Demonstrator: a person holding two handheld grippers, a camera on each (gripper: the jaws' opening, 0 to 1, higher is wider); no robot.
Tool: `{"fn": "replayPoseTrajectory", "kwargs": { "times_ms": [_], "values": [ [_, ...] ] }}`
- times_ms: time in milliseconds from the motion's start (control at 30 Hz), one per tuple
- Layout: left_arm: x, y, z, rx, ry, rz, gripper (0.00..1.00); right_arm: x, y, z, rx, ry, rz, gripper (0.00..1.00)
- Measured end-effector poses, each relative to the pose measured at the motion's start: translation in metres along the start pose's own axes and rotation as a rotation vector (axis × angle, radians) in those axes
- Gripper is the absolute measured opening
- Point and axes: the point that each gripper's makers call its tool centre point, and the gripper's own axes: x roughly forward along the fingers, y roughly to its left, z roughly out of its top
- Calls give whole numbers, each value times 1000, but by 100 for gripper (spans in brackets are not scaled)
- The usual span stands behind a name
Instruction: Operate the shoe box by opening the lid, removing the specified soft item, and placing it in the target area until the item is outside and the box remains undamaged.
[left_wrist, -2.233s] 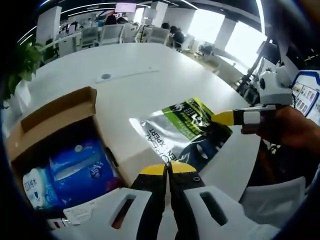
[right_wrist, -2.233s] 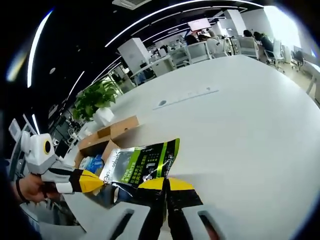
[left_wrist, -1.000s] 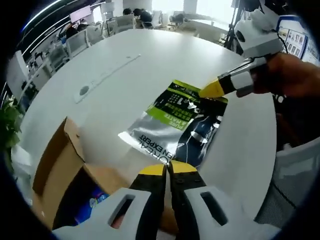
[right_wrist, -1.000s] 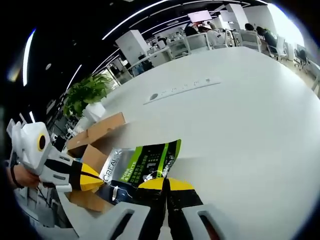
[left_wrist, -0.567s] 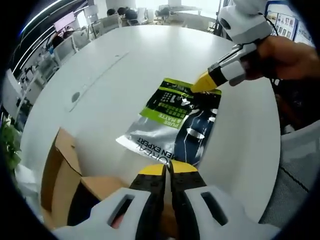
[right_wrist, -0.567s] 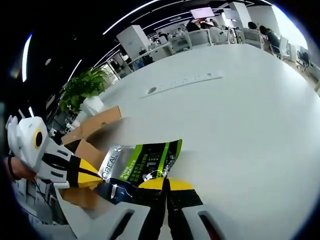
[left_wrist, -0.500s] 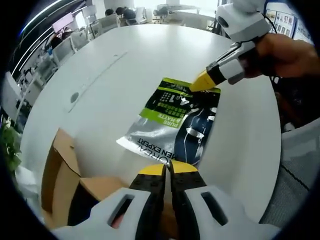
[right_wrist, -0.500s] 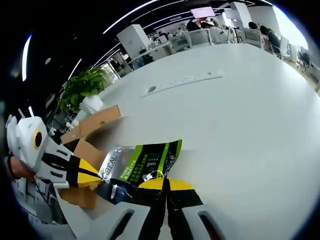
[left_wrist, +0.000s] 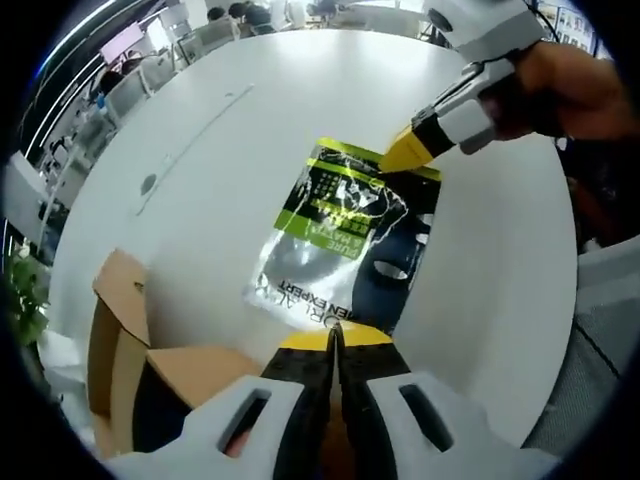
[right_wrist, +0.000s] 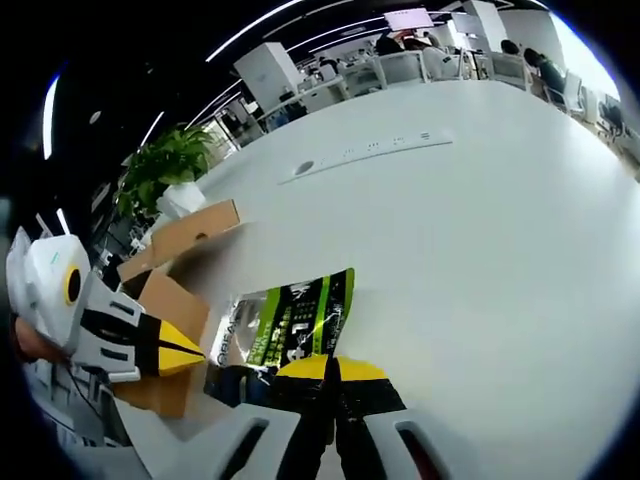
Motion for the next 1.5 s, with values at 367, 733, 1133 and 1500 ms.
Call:
{"fn": "replayPoseTrajectory", "kwargs": {
  "times_ms": [367, 733, 1133, 1500],
  "values": [
    [-7, 1, -1, -26, -16, -11, 7, 5, 2, -7, 44, 2, -4, 0],
    [-47, 3, 23, -257, -222, -65, 16, 5, 3, -12, 95, -9, -11, 0],
    [-85, 14, 1, -304, -294, -8, 19, 15, 9, -9, 112, -18, -18, 0],
    [-111, 15, -36, -383, -315, 34, 21, 18, 6, -4, 110, -15, -29, 0]
  ]
}}
